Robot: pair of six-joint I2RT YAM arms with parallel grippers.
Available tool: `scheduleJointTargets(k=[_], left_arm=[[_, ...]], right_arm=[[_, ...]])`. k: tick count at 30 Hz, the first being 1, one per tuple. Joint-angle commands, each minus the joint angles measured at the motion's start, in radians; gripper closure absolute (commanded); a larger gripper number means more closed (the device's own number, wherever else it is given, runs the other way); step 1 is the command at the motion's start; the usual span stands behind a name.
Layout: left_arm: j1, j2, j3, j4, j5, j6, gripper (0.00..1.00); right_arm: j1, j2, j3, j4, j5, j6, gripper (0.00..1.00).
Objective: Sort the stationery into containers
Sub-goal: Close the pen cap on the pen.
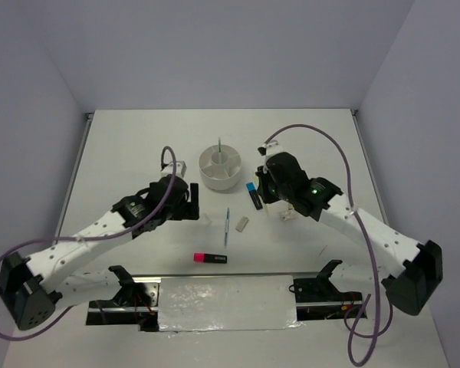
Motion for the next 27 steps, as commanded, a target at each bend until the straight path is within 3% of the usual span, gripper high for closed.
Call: scheduleJointTargets(k=[1, 12, 27], left_arm=[[-0.002, 0.134, 0.059, 0.057, 0.0, -0.117, 0.04], [-0.006, 0.449, 0.171, 0.008, -0.132, -0.431, 0.26], [-0.038, 0.651, 0.303, -0.117, -0.155, -0.595, 0.35]], right_arm=[[0.007, -0.154, -0.024, -0.086, 0.035, 0.056, 0.97], [0.007, -0.291, -0.101, -0.128, 0.03, 0.079, 0.97], [0.007, -0.342, -0.154, -0.089, -0.014, 0.061, 0.97]])
